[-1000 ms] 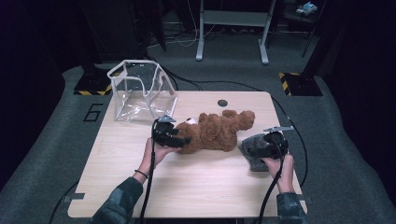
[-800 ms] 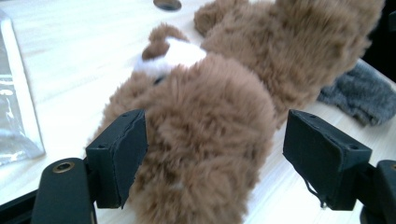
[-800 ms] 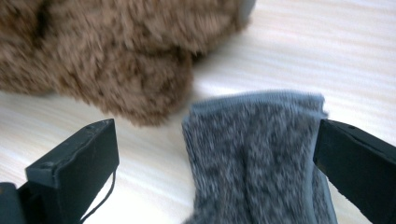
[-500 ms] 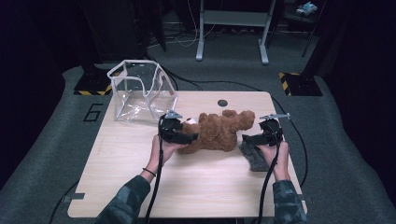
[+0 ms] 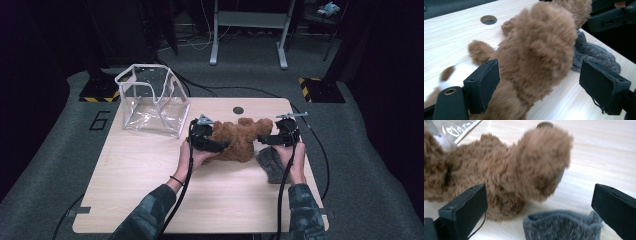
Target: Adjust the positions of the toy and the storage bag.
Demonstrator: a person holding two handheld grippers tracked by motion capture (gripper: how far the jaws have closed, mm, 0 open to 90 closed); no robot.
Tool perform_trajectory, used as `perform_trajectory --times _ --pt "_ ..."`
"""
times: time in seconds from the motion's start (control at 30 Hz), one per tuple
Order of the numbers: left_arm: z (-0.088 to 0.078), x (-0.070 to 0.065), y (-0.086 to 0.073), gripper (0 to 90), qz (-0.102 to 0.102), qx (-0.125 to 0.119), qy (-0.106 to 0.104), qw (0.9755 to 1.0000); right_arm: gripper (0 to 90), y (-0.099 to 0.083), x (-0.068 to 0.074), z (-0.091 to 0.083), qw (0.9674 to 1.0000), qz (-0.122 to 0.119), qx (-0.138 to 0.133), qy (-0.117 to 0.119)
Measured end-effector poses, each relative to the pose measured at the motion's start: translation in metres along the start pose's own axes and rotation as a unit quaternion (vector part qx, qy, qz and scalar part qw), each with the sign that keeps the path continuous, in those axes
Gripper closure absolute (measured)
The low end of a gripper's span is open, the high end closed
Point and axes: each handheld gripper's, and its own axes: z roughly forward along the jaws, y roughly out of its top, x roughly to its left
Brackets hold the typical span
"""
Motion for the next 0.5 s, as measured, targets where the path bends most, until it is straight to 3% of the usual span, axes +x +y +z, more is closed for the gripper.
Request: perform_trajectory --times 0.13,0.2,0.23,0.27,0.3,0.33,0.37,0.5 --pt "0.015 -0.007 0.005 19.1 -0.007 -0.002 0.007 1.0000 6.2 0.010 0.002 0.005 0.9999 -0.012 0.002 0.003" --pt "0.018 -0.007 0.005 20.9 -0.007 -0.001 0.009 0.9999 11.6 0.012 0.002 0.006 1.0000 -0.006 -0.001 -0.002" --pt "0.022 -0.007 0.005 22.6 0.000 0.001 0.015 0.9999 18.5 0.015 0.002 0.010 1.0000 0.000 -0.002 -0.009" --pt "0.022 -0.007 0.005 24.6 0.000 0.001 0.015 0.9999 18.5 0.015 0.002 0.010 1.0000 0.000 -0.002 -0.009" --pt "0.025 -0.006 0.003 26.8 -0.006 -0.002 0.009 0.9999 30.5 0.017 0.000 0.014 0.9999 0.012 -0.002 -0.004" --pt "0.025 -0.006 0.003 33.0 -0.006 -0.002 0.009 0.9999 30.5 0.017 0.000 0.014 0.9999 0.012 -0.002 -0.004" --pt "0.024 -0.003 0.000 41.7 -0.008 -0.004 -0.003 1.0000 43.4 0.017 -0.001 0.015 0.9999 0.005 -0.009 0.001" --pt "0.022 0.001 -0.004 60.4 -0.008 -0.017 -0.010 0.9998 59.4 0.015 0.005 0.013 0.9998 -0.008 -0.016 -0.008"
